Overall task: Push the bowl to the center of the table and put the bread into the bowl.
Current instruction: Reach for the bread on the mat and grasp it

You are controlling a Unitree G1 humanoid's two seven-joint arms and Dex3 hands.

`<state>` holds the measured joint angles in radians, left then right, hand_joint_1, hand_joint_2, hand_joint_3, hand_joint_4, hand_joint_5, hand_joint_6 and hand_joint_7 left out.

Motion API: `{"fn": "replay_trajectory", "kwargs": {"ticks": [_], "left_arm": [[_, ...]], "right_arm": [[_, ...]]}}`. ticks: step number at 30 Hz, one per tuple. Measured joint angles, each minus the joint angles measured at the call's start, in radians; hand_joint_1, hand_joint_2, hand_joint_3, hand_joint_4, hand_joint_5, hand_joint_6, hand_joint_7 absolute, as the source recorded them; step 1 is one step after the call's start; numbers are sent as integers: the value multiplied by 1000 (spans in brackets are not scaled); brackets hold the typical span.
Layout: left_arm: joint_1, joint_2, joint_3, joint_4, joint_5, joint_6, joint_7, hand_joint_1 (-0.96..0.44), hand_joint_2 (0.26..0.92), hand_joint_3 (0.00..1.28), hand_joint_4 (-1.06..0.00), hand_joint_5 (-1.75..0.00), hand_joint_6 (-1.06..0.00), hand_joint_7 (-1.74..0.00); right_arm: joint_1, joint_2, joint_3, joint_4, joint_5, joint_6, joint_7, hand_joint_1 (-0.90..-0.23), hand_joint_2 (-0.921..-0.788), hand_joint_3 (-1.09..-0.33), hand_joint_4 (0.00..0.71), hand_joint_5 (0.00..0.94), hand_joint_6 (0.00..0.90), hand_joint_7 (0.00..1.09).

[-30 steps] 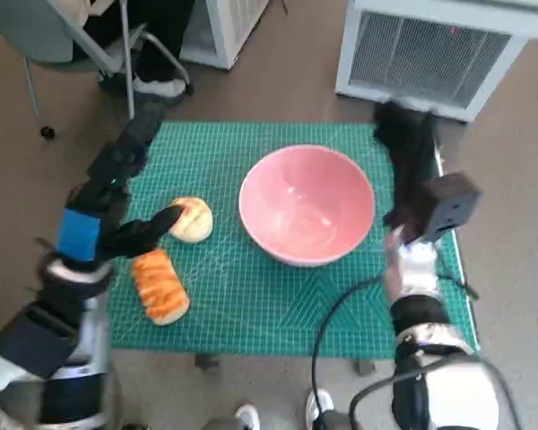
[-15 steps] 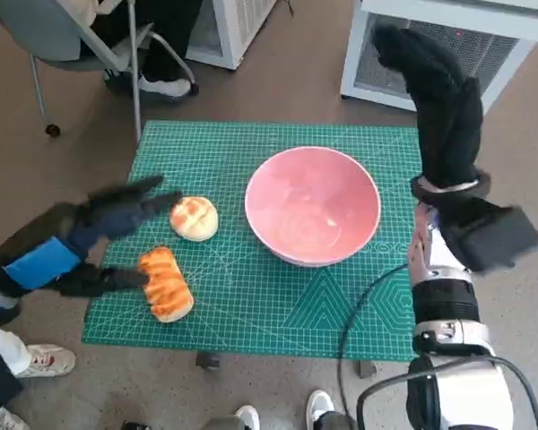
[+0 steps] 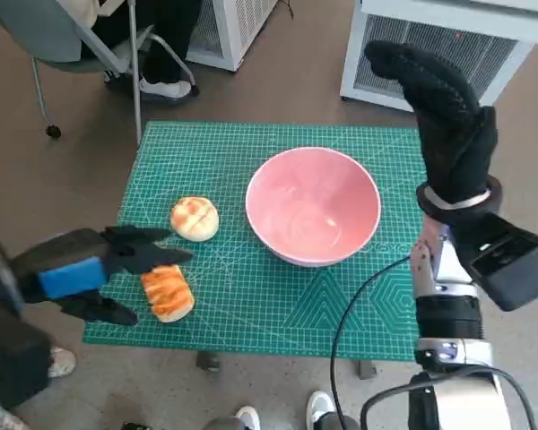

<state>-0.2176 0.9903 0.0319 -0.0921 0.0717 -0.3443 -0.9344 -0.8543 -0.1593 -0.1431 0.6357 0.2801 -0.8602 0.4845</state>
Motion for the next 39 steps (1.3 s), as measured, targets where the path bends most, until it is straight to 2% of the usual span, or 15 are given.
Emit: {"fn": "replay_trajectory", "kwargs": {"ticks": [10,18,21,24,26,27,28,29,31,33,39], "left_arm": [[-65,-5,-99,53,151,-11,13,-202,775,3,-290,0,-451,-60],[-98,-42,-178,131,270,-19,64,-108,819,19,-296,-10,-443,-55],[-110,-62,-204,169,313,-30,95,-75,849,29,-379,-46,-488,-79],[-118,-80,-228,209,353,-51,134,-64,888,25,-523,-72,-568,-144],[-122,-89,-239,235,369,-70,161,-53,907,35,-645,-88,-575,-341],[-124,-93,-242,249,377,-81,178,-43,910,64,-617,-323,-571,-536],[-130,-96,-247,261,385,-95,196,-27,914,126,-554,-686,-543,-842],[-134,-98,-251,273,392,-110,210,-18,917,149,-530,-910,-543,-1013],[-143,-99,-254,292,398,-133,235,-9,919,152,-527,-1103,-566,-1123],[-151,-99,-255,310,399,-153,253,-5,920,138,-538,-1214,-602,-1132],[-157,-98,-255,329,389,-191,269,0,904,118,-553,-1422,-745,-919]], "right_arm": [[6,2,-1,0,-9,3,-1,-555,-921,-790,246,27,-1,600],[6,1,-3,0,-10,10,-2,-556,-921,-793,245,27,-1,600],[7,1,-2,0,-11,11,-2,-557,-921,-794,245,26,-1,599],[9,1,-2,0,-11,11,-3,-561,-921,-793,245,26,-1,594],[10,1,-2,0,-11,11,-3,-563,-921,-793,245,26,-1,589],[12,1,-2,-1,-11,11,-3,-564,-921,-792,245,26,-1,588],[13,1,-2,-1,-12,11,-4,-564,-921,-792,245,26,-1,585],[13,2,-2,-1,-12,11,-4,-565,-921,-792,245,26,-1,583],[13,2,-2,-2,-12,11,-4,-565,-921,-792,245,26,-1,579],[14,1,-2,-4,-12,11,-4,-565,-921,-792,245,26,-1,576],[16,1,-2,-6,-11,14,-4,-563,-921,-796,243,25,-1,570]]}}
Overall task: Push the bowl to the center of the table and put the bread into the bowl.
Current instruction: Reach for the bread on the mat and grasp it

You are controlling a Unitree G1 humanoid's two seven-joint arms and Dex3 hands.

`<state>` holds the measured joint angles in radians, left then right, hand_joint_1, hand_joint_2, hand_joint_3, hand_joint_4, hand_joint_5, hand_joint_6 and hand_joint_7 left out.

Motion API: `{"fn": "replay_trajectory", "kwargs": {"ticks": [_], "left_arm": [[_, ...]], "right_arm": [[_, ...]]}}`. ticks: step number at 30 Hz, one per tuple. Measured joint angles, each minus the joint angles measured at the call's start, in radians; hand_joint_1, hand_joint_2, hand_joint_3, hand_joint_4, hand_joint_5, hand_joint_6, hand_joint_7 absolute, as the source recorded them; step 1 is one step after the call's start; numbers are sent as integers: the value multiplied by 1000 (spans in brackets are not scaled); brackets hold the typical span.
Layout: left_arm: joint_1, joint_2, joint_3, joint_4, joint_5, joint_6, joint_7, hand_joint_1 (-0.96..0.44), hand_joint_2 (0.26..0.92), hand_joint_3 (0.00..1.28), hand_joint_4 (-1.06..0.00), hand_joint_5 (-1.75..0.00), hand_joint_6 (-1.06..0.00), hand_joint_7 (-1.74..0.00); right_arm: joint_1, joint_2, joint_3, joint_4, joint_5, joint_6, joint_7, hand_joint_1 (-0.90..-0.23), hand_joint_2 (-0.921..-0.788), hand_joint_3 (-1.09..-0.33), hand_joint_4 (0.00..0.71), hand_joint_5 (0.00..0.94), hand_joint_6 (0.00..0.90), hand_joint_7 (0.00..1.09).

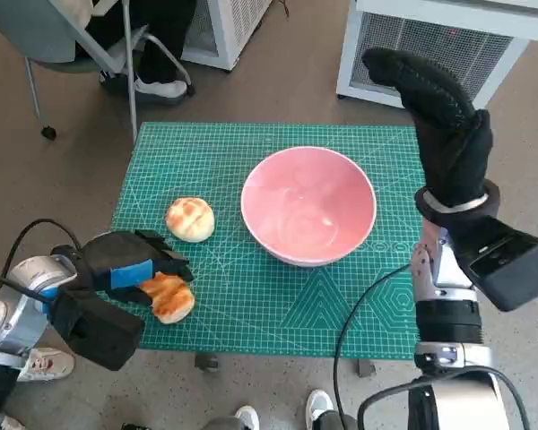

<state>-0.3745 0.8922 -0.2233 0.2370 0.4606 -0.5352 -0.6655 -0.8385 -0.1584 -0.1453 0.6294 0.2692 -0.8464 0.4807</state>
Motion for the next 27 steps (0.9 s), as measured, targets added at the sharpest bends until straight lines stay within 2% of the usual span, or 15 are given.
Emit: {"fn": "replay_trajectory", "kwargs": {"ticks": [3,6,8,12,14,18,27], "left_arm": [[0,1,2,0,-19,-1,-11,-1,901,137,-512,-1490,-767,-876],[1,4,6,-5,-49,8,-33,-3,863,222,-475,-1547,-776,-864],[3,4,12,-14,-75,23,-53,-1,854,234,-477,-1541,-781,-863],[5,8,37,-49,-128,55,-89,-1,896,150,-490,-1493,-772,-895],[4,10,55,-76,-162,73,-106,-1,910,122,-501,-1432,-750,-966],[-4,13,94,-134,-227,102,-130,0,919,112,-519,-1342,-705,-1086],[-64,7,190,-248,-366,133,-140,0,920,114,-545,-1209,-671,-1226]], "right_arm": [[0,0,0,0,0,3,0,-564,-921,-800,241,24,-1,565],[1,0,0,0,0,4,0,-568,-921,-797,242,25,-1,556],[1,0,0,0,0,3,0,-568,-921,-794,242,25,-1,547],[3,0,0,0,0,3,0,-562,-921,-797,240,23,-1,539],[4,0,0,0,0,3,0,-559,-921,-798,238,23,-1,535],[5,1,0,2,0,3,0,-557,-921,-798,238,23,-1,532],[5,0,-3,2,2,4,0,-552,-921,-805,235,22,-1,537]]}}
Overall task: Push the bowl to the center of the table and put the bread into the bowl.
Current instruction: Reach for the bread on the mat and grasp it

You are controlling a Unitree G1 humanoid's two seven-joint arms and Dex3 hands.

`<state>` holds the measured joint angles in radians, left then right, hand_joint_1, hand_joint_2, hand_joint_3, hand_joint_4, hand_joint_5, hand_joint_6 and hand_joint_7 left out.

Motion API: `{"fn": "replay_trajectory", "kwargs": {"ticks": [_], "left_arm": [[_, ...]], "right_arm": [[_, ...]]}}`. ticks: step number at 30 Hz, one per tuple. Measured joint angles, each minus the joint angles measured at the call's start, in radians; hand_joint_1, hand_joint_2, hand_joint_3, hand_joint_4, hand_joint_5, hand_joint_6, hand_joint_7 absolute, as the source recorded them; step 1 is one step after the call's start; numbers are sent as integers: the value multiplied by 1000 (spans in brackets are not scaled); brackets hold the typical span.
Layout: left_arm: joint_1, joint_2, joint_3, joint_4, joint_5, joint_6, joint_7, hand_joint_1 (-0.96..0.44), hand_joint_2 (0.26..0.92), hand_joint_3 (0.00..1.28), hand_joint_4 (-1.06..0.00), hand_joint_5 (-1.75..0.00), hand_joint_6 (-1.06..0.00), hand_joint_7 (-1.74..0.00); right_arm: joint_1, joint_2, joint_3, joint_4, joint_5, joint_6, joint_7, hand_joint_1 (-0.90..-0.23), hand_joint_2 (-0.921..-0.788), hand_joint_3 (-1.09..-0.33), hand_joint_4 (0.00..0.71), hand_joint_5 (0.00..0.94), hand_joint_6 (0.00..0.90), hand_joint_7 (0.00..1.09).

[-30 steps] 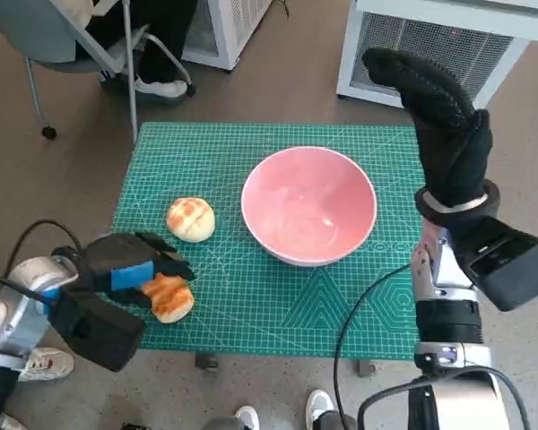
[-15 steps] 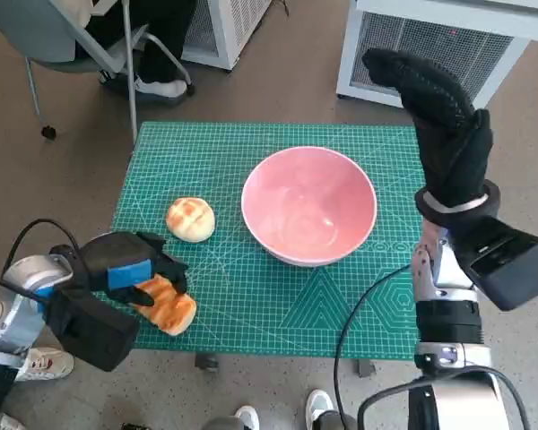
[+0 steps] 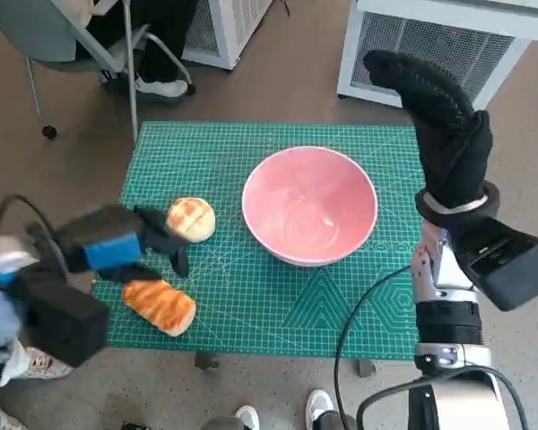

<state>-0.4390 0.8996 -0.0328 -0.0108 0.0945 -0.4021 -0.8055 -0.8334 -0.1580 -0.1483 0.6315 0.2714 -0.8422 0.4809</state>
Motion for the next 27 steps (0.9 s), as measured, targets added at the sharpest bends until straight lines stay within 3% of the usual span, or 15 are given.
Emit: {"fn": "replay_trajectory", "kwargs": {"ticks": [11,13,14,15,16,19,23,27], "left_arm": [[-52,-30,65,-1,-77,-72,39,1,920,105,-565,-1178,-670,-1236],[-43,-30,68,-2,-78,-68,36,1,921,135,-528,-1227,-634,-1257],[-33,-27,70,-10,-81,-49,29,0,896,126,-478,-1092,-576,-1149],[-19,-18,71,-25,-90,-20,15,1,865,103,-454,-801,-528,-922],[0,-3,72,-45,-95,23,-6,-14,823,71,-352,-522,-417,-690],[53,50,73,-112,-94,145,-66,-97,752,26,-176,-172,-234,-338],[140,138,92,-245,-69,319,-140,-220,727,11,-112,-49,-165,-194],[221,195,130,-344,-62,403,-178,-306,730,9,-102,-14,-162,-146]], "right_arm": [[31,0,0,-51,5,24,0,-542,-921,-824,227,19,-1,539],[36,0,0,-65,5,30,0,-540,-921,-828,226,19,-1,537],[39,0,0,-73,5,32,0,-539,-921,-829,226,19,-1,537],[41,1,0,-79,4,35,-1,-538,-921,-830,225,19,-1,536],[44,1,0,-86,4,36,-1,-533,-921,-833,225,19,-1,536],[49,0,-2,-99,3,37,-5,-524,-921,-842,222,19,-1,534],[55,1,-2,-114,-1,41,-18,-525,-921,-846,220,19,-1,528],[60,0,-4,-113,-3,44,-31,-528,-921,-840,222,22,-1,524]]}}
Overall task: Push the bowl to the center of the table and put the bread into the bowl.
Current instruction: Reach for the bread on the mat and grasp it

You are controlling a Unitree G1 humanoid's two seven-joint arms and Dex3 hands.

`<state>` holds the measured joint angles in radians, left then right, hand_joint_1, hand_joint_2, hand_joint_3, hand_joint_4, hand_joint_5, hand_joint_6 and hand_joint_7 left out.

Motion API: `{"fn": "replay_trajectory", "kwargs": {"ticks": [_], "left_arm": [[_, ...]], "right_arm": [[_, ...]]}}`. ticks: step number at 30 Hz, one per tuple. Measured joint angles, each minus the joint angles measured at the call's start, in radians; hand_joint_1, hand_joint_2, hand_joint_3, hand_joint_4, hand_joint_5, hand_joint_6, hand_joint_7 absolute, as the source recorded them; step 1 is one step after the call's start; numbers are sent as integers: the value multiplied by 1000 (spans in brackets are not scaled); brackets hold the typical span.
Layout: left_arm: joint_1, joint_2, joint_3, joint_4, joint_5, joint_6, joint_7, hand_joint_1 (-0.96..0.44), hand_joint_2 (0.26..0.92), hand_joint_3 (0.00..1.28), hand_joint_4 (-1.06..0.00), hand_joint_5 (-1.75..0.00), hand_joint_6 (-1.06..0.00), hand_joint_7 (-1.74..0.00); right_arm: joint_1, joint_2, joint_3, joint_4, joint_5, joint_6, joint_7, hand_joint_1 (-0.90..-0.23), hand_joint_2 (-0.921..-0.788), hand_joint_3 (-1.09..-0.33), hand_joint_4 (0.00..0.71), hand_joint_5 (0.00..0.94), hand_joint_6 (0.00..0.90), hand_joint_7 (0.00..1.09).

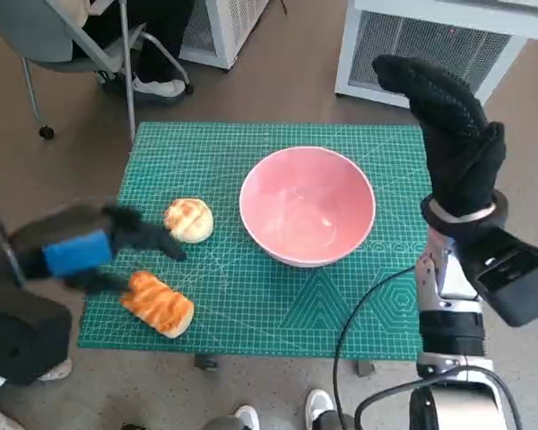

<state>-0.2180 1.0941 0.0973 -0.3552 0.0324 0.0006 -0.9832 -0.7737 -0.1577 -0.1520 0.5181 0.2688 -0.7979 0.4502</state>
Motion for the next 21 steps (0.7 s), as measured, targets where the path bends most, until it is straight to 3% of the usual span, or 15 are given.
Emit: {"fn": "replay_trajectory", "kwargs": {"ticks": [10,21], "left_arm": [[115,-7,25,2,46,-97,26,-391,749,10,-88,0,-167,-101],[112,-80,-74,125,165,-243,122,-438,764,11,-99,-5,-178,-83]], "right_arm": [[-2,0,1,25,-2,-1,-7,-524,-921,-838,222,25,-1,525],[-6,2,4,54,1,-13,-5,-542,-921,-824,224,31,-1,530]]}}
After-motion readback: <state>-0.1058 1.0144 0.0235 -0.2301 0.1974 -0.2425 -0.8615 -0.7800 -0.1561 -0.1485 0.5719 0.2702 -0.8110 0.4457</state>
